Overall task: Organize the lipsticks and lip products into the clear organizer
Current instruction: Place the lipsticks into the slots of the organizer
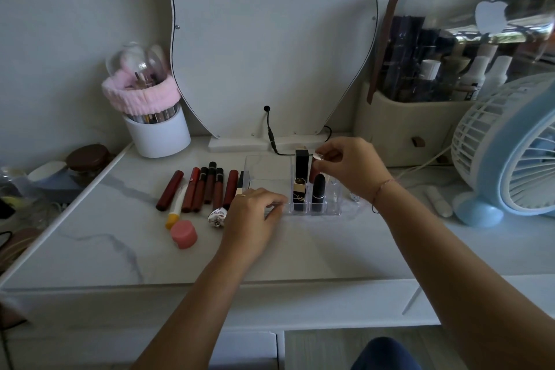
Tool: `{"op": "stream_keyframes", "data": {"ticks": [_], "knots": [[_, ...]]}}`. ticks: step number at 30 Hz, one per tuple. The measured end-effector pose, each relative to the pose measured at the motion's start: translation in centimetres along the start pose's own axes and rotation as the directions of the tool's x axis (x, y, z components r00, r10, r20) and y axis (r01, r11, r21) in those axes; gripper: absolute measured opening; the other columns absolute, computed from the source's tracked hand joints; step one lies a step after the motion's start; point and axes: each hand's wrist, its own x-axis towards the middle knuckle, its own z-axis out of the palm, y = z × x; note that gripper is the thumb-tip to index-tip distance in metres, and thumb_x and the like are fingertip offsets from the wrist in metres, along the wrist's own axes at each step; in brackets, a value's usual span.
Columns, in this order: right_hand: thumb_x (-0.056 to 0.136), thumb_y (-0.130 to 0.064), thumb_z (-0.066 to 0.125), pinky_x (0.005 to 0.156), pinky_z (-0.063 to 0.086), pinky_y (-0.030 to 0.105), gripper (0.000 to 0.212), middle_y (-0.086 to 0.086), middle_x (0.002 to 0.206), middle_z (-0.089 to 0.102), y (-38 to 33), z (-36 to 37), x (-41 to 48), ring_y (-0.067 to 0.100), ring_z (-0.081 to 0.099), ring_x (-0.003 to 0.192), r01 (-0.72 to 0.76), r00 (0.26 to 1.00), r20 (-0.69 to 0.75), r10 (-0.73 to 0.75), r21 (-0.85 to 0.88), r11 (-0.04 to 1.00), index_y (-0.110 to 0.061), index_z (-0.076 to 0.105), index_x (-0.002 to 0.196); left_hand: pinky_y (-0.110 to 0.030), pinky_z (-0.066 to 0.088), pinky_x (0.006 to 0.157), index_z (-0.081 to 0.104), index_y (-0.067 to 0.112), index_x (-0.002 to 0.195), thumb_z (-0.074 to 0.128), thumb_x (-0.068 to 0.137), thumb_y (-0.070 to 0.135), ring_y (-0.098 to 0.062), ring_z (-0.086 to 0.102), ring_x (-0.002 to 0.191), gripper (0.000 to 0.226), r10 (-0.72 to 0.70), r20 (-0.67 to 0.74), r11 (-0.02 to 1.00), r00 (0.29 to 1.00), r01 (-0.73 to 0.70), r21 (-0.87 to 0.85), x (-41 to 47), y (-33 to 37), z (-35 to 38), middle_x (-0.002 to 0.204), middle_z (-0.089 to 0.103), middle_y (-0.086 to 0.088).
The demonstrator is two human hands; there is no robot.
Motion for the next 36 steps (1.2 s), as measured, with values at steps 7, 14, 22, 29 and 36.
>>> {"op": "stream_keyframes", "data": {"ticks": [7,14,22,29,36], "knots": [[0.078,-0.020,0.071,0.087,0.053,0.031,0.027,0.006,0.091,0.071,0.3,-0.1,-0.3,0.015,0.066,0.084,-0.015,1.000,0.024,0.014,0.026,1.000,-0.009,0.068,0.102,-0.038,0.051,0.078,0.073,0.012,0.091,0.067,0.079,0.005,-0.019,0.063,0.085,0.016,-0.005,-0.007,1.000,1.000,0.005,-0.002,0.0,0.2,0.0,0.087,0.073,-0.004],[0.081,-0.022,0.067,0.064,0.050,0.009,0.015,-0.010,0.078,0.067,2.0,-2.2,-0.8,0.001,0.064,0.068,-0.031,0.989,-0.143,0.042,0.076,0.997,-0.017,0.070,0.094,-0.033,0.050,0.079,0.073,0.014,0.092,0.067,0.081,0.007,-0.016,0.062,0.086,0.014,-0.014,-0.002,1.000,1.000,0.014,0.016,0.0,0.3,0.0,0.088,0.072,-0.002],[0.083,-0.019,0.062,0.066,0.050,0.031,0.016,0.007,0.086,0.069,8.5,-3.1,-0.8,0.020,0.060,0.074,-0.387,0.918,-0.129,0.374,-0.091,0.918,-0.012,0.070,0.095,-0.032,0.050,0.077,0.073,0.015,0.091,0.068,0.081,0.011,-0.014,0.063,0.084,0.012,-0.020,0.004,1.000,1.000,0.020,0.021,0.1,0.1,0.0,0.087,0.073,0.000],[0.081,-0.016,0.063,0.071,0.044,0.028,0.028,0.004,0.100,0.063,8.7,-1.8,-2.4,0.019,0.055,0.084,-0.240,0.969,-0.123,0.216,-0.239,0.941,-0.020,0.067,0.109,-0.025,0.045,0.076,0.073,0.015,0.089,0.069,0.078,0.008,-0.009,0.059,0.081,0.014,-0.013,-0.012,1.000,1.000,0.013,0.020,0.1,0.0,0.2,0.087,0.073,-0.001],[0.082,-0.013,0.063,0.098,0.038,0.040,0.027,0.001,0.121,0.052,7.3,-1.0,-3.4,0.026,0.044,0.114,0.064,0.987,0.160,0.007,-0.432,0.899,-0.025,0.068,0.106,-0.028,0.048,0.076,0.073,0.014,0.091,0.069,0.079,0.009,-0.014,0.062,0.083,0.013,-0.008,-0.003,1.000,1.000,0.008,0.026,0.1,0.0,0.1,0.088,0.073,-0.002]]}}
